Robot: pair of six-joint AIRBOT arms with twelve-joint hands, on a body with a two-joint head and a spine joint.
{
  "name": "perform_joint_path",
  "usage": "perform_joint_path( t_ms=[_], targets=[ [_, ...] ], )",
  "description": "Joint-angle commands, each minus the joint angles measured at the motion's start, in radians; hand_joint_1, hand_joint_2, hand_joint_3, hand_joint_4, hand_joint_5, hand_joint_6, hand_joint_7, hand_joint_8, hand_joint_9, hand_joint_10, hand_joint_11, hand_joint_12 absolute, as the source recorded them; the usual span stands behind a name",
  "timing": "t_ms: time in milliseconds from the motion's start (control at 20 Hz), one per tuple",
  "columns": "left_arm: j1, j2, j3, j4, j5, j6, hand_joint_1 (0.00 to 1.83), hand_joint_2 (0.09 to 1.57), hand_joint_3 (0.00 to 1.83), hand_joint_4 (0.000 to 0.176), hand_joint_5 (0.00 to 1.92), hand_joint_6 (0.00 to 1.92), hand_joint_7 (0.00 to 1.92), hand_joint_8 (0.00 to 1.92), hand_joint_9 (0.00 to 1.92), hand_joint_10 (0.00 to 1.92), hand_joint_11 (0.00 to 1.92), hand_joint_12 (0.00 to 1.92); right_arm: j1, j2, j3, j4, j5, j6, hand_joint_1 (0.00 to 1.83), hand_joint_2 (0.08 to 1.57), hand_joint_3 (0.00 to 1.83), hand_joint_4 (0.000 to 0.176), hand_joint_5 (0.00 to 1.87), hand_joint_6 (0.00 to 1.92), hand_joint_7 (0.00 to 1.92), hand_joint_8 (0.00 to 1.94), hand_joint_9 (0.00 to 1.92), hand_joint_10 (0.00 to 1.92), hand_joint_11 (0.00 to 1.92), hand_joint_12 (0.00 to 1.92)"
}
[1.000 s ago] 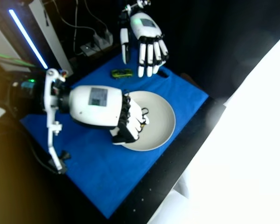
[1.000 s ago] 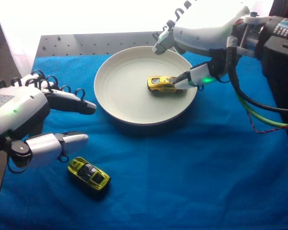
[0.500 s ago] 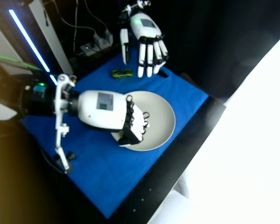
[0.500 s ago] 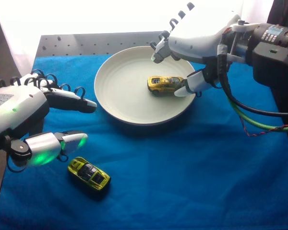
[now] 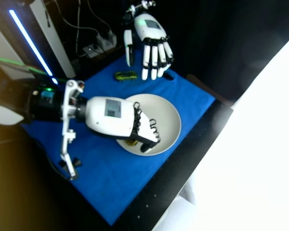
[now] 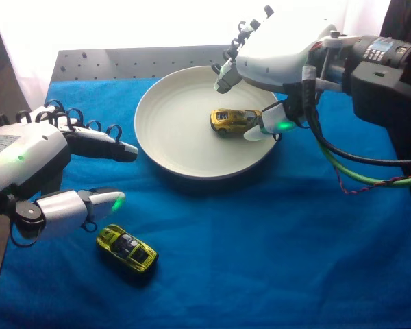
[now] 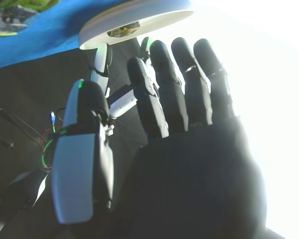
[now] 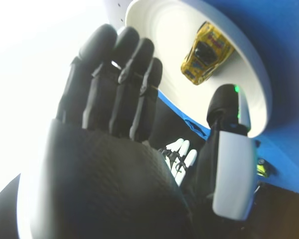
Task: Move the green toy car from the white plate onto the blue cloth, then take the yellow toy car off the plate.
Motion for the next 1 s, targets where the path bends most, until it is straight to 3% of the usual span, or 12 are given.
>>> perform_joint_path(
  t_ms=[0, 150, 350, 400, 550, 600, 650, 700, 750, 800, 850, 950],
  targets=[
    [-0.007, -0.006, 0.006, 0.021, -0.113, -0.011, 0.67, 1.22, 0.0, 0.093, 0.72, 0.0, 0.66, 0.02, 0.3, 0.78, 0.0, 1.56, 0.008, -0.004, 0.008, -0.001, 0.103, -0.006, 0.83, 0.99, 0.0, 0.0, 0.7, 0.0, 0.76, 0.02, 0.69, 0.33, 0.31, 1.44],
    [-0.007, -0.006, 0.006, 0.024, -0.115, -0.015, 0.7, 1.22, 0.0, 0.09, 0.72, 0.0, 0.67, 0.02, 0.29, 0.81, 0.0, 1.56, 0.006, -0.006, 0.013, -0.001, 0.097, -0.006, 0.85, 1.01, 0.0, 0.0, 0.74, 0.0, 0.85, 0.02, 0.57, 0.86, 0.36, 1.64],
    [-0.007, -0.007, 0.006, 0.024, -0.115, -0.018, 0.71, 1.22, 0.0, 0.078, 0.73, 0.0, 0.67, 0.01, 0.31, 0.76, 0.0, 1.56, 0.005, -0.015, 0.021, -0.001, 0.09, -0.006, 0.9, 1.0, 0.0, 0.0, 0.79, 0.02, 0.88, 0.04, 0.53, 1.05, 0.37, 1.71],
    [-0.007, -0.007, 0.006, 0.024, -0.115, -0.019, 0.71, 1.22, 0.0, 0.09, 0.72, 0.0, 0.65, 0.0, 0.33, 0.65, 0.0, 1.52, 0.004, -0.017, 0.023, -0.001, 0.089, -0.006, 0.9, 1.0, 0.0, 0.0, 0.78, 0.01, 0.87, 0.04, 0.52, 1.02, 0.36, 1.68],
    [-0.007, -0.008, 0.007, 0.025, -0.116, -0.025, 0.71, 1.22, 0.0, 0.094, 0.72, 0.0, 0.65, 0.0, 0.35, 0.62, 0.0, 1.51, -0.001, -0.024, 0.028, -0.001, 0.087, -0.006, 0.92, 1.0, 0.0, 0.0, 0.78, 0.01, 0.87, 0.05, 0.53, 0.98, 0.35, 1.67],
    [-0.007, -0.008, 0.007, 0.026, -0.116, -0.026, 0.72, 1.22, 0.0, 0.09, 0.72, 0.0, 0.65, 0.0, 0.35, 0.62, 0.0, 1.51, -0.002, -0.025, 0.029, -0.001, 0.086, -0.006, 0.94, 1.0, 0.0, 0.0, 0.79, 0.01, 0.93, 0.1, 0.58, 1.15, 0.44, 1.77],
    [-0.007, -0.008, 0.007, 0.026, -0.117, -0.027, 0.74, 1.22, 0.0, 0.084, 0.72, 0.0, 0.64, 0.0, 0.34, 0.61, 0.0, 1.5, -0.003, -0.027, 0.03, -0.001, 0.086, -0.006, 0.95, 1.0, 0.0, 0.0, 0.8, 0.0, 0.89, 0.2, 0.57, 1.18, 0.45, 1.77],
    [-0.007, -0.008, 0.007, 0.026, -0.118, -0.028, 0.78, 1.23, 0.0, 0.061, 0.71, 0.0, 0.65, 0.0, 0.35, 0.63, 0.0, 1.52, -0.003, -0.029, 0.032, -0.001, 0.084, -0.006, 0.96, 1.0, 0.0, 0.0, 0.82, 0.0, 0.78, 0.32, 0.54, 1.07, 0.39, 1.7],
    [-0.007, -0.008, 0.007, 0.027, -0.118, -0.029, 0.78, 1.23, 0.0, 0.061, 0.71, 0.0, 0.65, 0.0, 0.35, 0.63, 0.0, 1.52, -0.004, -0.03, 0.034, -0.001, 0.083, -0.006, 0.96, 1.0, 0.0, 0.0, 0.82, 0.0, 0.78, 0.32, 0.54, 1.07, 0.39, 1.7],
    [-0.007, -0.008, 0.007, 0.027, -0.118, -0.03, 0.76, 1.23, 0.0, 0.078, 0.71, 0.0, 0.65, 0.0, 0.35, 0.61, 0.0, 1.49, -0.004, -0.032, 0.035, -0.001, 0.082, -0.006, 0.96, 1.0, 0.0, 0.0, 0.82, 0.0, 0.77, 0.32, 0.55, 1.03, 0.39, 1.68],
    [-0.007, -0.008, 0.007, 0.027, -0.118, -0.03, 0.75, 1.23, 0.0, 0.08, 0.69, 0.0, 0.63, 0.0, 0.36, 0.56, 0.0, 1.46, -0.004, -0.033, 0.037, -0.001, 0.081, -0.006, 0.95, 1.0, 0.0, 0.0, 0.81, 0.0, 0.76, 0.27, 0.55, 0.91, 0.37, 1.63],
    [-0.007, -0.008, 0.007, 0.027, -0.119, -0.031, 0.75, 1.23, 0.0, 0.075, 0.7, 0.0, 0.66, 0.01, 0.34, 0.68, 0.0, 1.51, -0.005, -0.035, 0.039, -0.001, 0.081, -0.006, 0.95, 1.0, 0.0, 0.0, 0.8, 0.0, 0.76, 0.23, 0.55, 0.86, 0.37, 1.61]
  ],
)
